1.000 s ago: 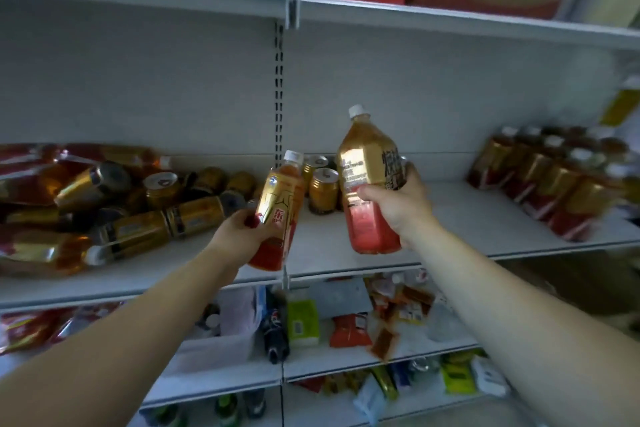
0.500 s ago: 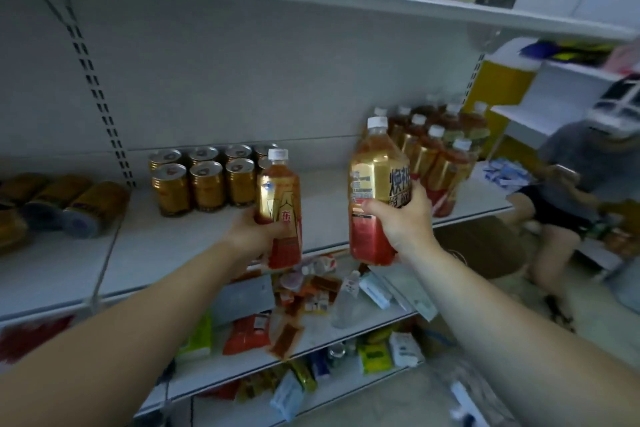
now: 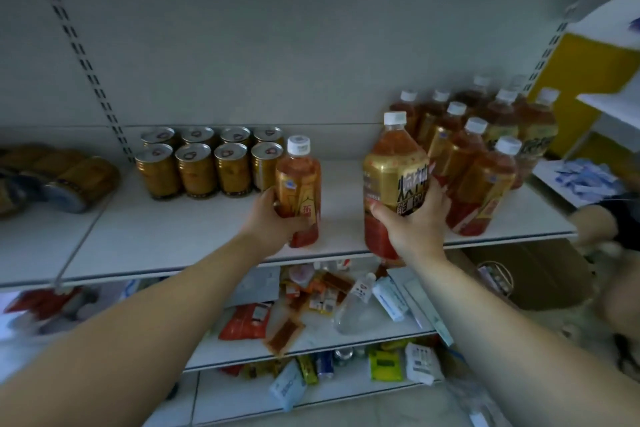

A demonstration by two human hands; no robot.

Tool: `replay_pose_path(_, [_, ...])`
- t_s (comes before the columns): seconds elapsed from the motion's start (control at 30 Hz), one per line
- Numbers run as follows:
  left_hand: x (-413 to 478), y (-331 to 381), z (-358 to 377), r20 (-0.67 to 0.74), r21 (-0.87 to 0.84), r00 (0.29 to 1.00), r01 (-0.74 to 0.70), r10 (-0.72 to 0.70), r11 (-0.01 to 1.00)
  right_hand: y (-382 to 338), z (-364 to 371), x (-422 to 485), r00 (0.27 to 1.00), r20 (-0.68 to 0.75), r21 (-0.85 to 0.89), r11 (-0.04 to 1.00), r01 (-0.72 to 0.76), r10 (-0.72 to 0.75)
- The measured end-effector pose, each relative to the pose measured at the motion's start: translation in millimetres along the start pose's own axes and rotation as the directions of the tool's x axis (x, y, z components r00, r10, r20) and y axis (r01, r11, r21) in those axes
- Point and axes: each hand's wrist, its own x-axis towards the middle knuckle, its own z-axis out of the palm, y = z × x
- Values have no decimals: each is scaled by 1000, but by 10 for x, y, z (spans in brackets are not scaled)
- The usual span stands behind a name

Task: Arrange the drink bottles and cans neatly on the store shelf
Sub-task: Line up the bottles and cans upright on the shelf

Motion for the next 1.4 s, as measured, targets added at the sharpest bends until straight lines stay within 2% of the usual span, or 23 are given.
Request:
replay_pose_path(0.2, [270, -9, -5, 61, 56, 998, -27, 23, 998, 19, 279, 260, 995, -9, -17, 995, 97, -97])
replay_pose_path(0.43, [442, -19, 23, 104, 80, 993, -58, 50, 995, 145, 354, 472, 997, 21, -30, 997, 69, -69])
replay_pose_path(0.6, [400, 1, 96, 60, 53, 998, -35, 32, 998, 169, 266, 536, 997, 60, 41, 998, 51, -53])
replay_pose_path(0.73, [336, 7, 207, -37, 24, 999, -1, 2, 1000, 55, 136, 663, 978, 88, 144, 974, 174, -188])
replay_pose_path(0.83, [288, 35, 306, -112, 7, 993, 34, -33, 999, -11, 27, 795, 939, 197, 107, 958, 265, -282])
replay_pose_path(0.93, [224, 49, 420, -160, 2, 985, 58, -57, 998, -45, -51, 822, 912, 319, 48, 965, 256, -258])
replay_pose_path(1.07, [116, 52, 629, -143, 22, 988, 57, -53, 998, -93, -148, 785, 906, 346, 15, 967, 253, -242])
replay_pose_path(1.2, [118, 40, 712, -141, 23, 990, 11, -7, 1000, -32, -330, 587, 921, 304, 79, 970, 228, -242])
replay_pose_path(1.4, [190, 141, 973, -100, 56, 995, -20, 26, 998, 178, -949, 187, 968, 126, 146, 969, 198, -217])
